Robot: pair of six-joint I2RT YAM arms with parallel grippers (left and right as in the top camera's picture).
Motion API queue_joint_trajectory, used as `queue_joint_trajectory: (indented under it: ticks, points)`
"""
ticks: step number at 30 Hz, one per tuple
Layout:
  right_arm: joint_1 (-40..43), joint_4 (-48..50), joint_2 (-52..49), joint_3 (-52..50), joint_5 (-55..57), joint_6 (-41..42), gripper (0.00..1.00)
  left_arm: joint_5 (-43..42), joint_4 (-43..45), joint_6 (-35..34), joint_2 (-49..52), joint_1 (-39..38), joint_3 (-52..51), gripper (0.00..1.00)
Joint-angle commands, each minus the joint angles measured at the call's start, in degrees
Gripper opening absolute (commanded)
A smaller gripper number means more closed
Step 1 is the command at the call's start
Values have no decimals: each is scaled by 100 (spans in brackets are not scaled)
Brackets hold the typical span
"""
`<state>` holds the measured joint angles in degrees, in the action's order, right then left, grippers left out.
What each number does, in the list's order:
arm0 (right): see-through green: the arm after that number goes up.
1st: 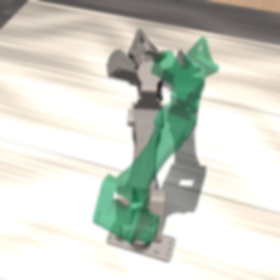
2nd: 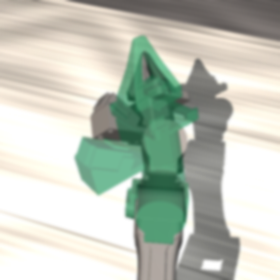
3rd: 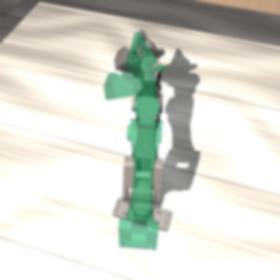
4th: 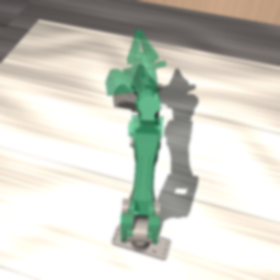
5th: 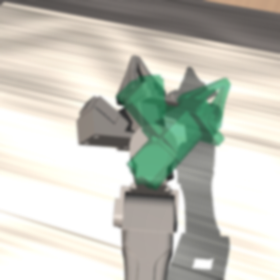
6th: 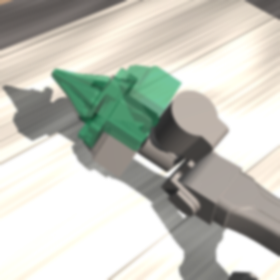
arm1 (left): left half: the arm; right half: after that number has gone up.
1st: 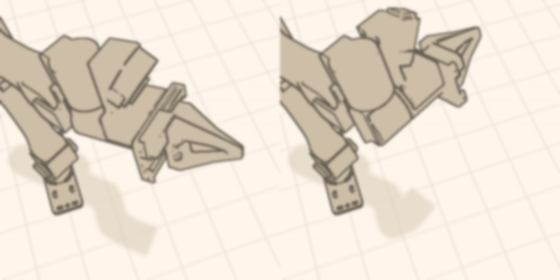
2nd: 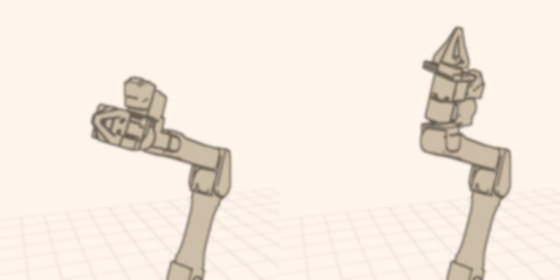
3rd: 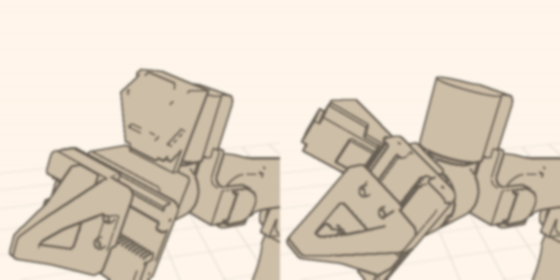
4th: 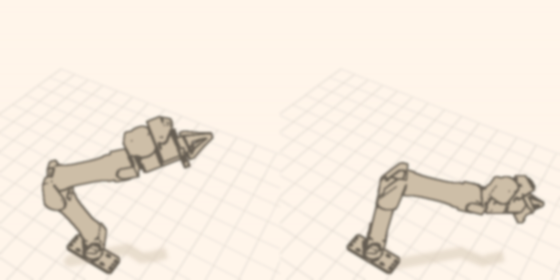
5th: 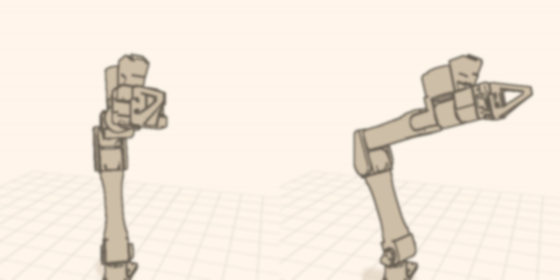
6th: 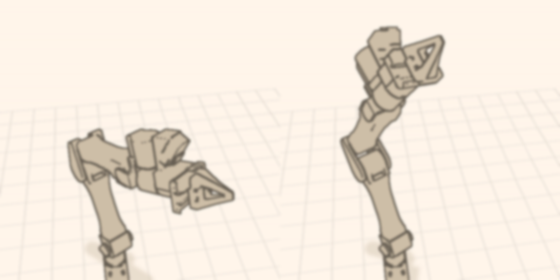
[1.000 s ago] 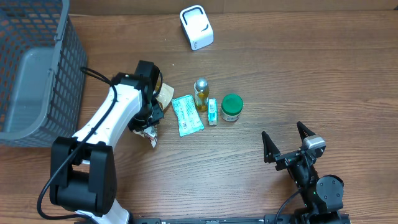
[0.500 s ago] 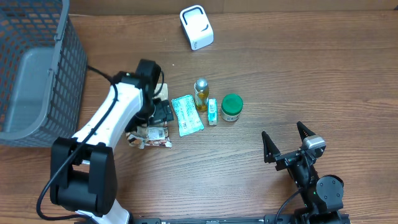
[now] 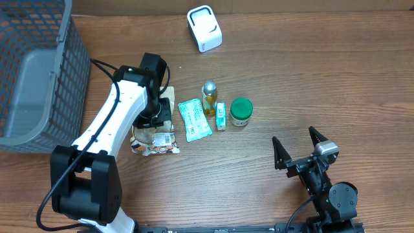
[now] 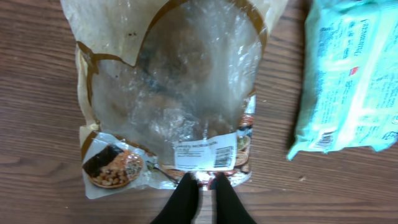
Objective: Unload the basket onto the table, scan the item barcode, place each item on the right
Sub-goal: 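Lay the snack bag flat left of the wet-wipes and release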
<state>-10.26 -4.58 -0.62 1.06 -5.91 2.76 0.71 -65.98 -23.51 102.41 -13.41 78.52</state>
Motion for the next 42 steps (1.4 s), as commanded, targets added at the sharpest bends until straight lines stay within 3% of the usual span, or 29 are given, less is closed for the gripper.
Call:
queue_joint_trajectory:
  ticks: [1,13,17,19,20,21,23,42]
  points:
    - [-28,20,46,-59,39,-26,100,120,44,63,22,35,15,4]
    - [-28,20,46,-59,39,-24,100,-50,-157,70,-87,798,2260,5]
    - [-28,20,46,-59,39,-26,100,-9,170,83,-85,1058,2356,17]
    - [-28,20,46,-59,39,-26,100,-11,227,81,-83,1172,2354,30]
    - [-28,20,46,-59,39,-24,100,-11,221,81,-83,1222,2354,42]
    - [-28,20,46,-59,39,-26,100,-9,208,83,-83,1259,2354,58]
    - [-28,20,46,-59,39,-26,100,-9,122,83,-81,1305,2352,100]
    - [-28,20,46,-59,39,-26,100,-13,109,83,-81,1307,2352,100]
